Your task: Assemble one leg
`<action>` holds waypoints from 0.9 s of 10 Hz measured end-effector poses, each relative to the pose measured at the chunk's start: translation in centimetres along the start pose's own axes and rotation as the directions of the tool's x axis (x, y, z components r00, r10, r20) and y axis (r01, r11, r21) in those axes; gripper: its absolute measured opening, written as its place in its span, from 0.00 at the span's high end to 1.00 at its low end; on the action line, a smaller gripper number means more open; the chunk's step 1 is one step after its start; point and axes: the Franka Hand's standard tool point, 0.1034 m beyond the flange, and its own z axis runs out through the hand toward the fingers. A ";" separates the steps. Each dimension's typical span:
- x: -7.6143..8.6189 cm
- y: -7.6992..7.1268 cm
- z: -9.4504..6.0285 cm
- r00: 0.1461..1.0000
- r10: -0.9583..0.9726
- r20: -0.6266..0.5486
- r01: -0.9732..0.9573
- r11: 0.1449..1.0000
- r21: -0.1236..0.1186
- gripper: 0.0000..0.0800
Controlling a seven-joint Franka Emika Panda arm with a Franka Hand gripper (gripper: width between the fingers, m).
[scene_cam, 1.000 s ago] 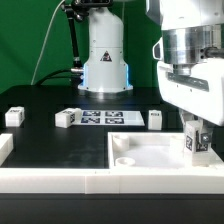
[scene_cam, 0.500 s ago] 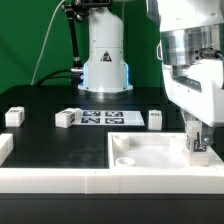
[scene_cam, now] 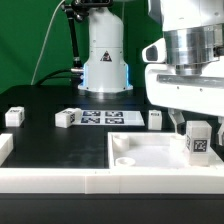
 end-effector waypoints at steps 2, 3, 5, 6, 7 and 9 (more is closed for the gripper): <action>0.0 -0.5 -0.2 0.972 -0.236 -0.016 0.236 0.972 -0.016 0.19; 0.0 -0.6 -0.2 0.927 -0.374 -0.023 0.373 0.927 -0.033 0.19; 0.0 -0.8 -0.3 0.853 -0.522 -0.027 0.520 0.852 -0.056 0.19; 0.1 -0.7 -0.3 0.788 -0.616 -0.024 0.613 0.787 -0.069 0.19; 0.2 -0.6 -0.3 0.738 -0.675 -0.020 0.672 0.737 -0.075 0.19; 0.3 -0.6 -0.3 0.687 -0.727 -0.015 0.724 0.686 -0.076 0.19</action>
Offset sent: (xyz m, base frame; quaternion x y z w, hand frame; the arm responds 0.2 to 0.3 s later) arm 0.0032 0.0056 0.0051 -0.0297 0.0108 -0.2972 0.9543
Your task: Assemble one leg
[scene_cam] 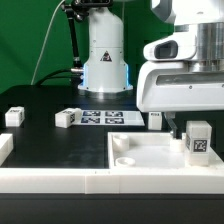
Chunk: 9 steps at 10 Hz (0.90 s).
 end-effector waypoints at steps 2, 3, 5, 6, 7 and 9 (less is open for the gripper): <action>0.0 0.0 0.0 1.000 0.002 0.000 -0.002 1.000 0.000 0.49; 0.0 0.1 0.0 1.000 0.002 0.000 -0.002 1.000 -0.002 0.49; 0.0 0.5 0.1 1.000 0.005 0.001 -0.005 1.000 -0.005 0.63; 0.0 0.5 0.1 0.999 0.041 0.001 -0.041 0.999 -0.005 0.63; 0.0 0.7 0.1 0.995 0.095 0.002 -0.095 0.995 -0.003 0.63; -0.2 0.8 0.1 0.956 0.292 0.004 -0.292 0.956 0.002 0.63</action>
Offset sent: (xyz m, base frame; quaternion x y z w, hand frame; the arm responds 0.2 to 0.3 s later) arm 0.0000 0.0000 0.0000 0.0000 0.0000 0.0000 1.0000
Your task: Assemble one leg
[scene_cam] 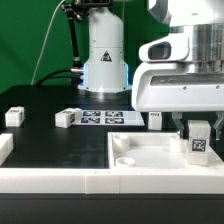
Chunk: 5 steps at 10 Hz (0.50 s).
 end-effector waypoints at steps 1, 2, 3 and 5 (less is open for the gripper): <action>-0.1 0.1 0.1 0.991 0.131 0.002 -0.131 0.991 -0.001 0.63; -0.2 0.1 0.2 0.977 0.212 0.002 -0.212 0.977 0.000 0.63; -0.3 0.1 0.2 0.943 0.332 0.001 -0.332 0.943 0.002 0.63; -0.3 0.1 0.3 0.840 0.543 -0.009 -0.543 0.840 0.006 0.63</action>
Offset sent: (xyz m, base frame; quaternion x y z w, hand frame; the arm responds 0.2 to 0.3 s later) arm -0.0036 0.0029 -0.0137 -0.0020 0.0290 0.2250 0.9739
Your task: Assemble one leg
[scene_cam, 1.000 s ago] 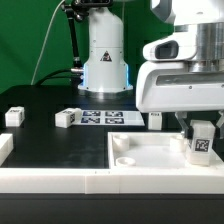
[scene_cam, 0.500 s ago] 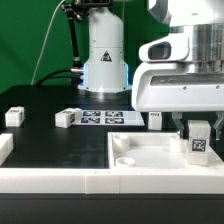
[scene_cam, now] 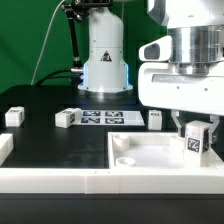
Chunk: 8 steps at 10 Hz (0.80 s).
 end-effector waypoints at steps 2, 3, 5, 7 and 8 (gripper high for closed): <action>-0.1 0.1 0.0 0.968 0.252 -0.005 -0.252 0.968 0.007 0.63; -0.3 0.1 0.0 0.925 0.380 -0.007 -0.380 0.925 0.005 0.63; -0.2 0.1 0.0 0.841 0.542 0.008 -0.542 0.841 0.010 0.63; -0.3 0.1 0.0 0.735 0.678 0.028 -0.678 0.735 0.007 0.63; -0.3 0.0 0.0 0.712 0.701 0.030 -0.702 0.712 0.006 0.63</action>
Offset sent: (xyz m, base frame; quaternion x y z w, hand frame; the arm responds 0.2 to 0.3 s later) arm -0.0028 -0.0121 -0.0004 0.0007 0.0463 0.3173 0.9472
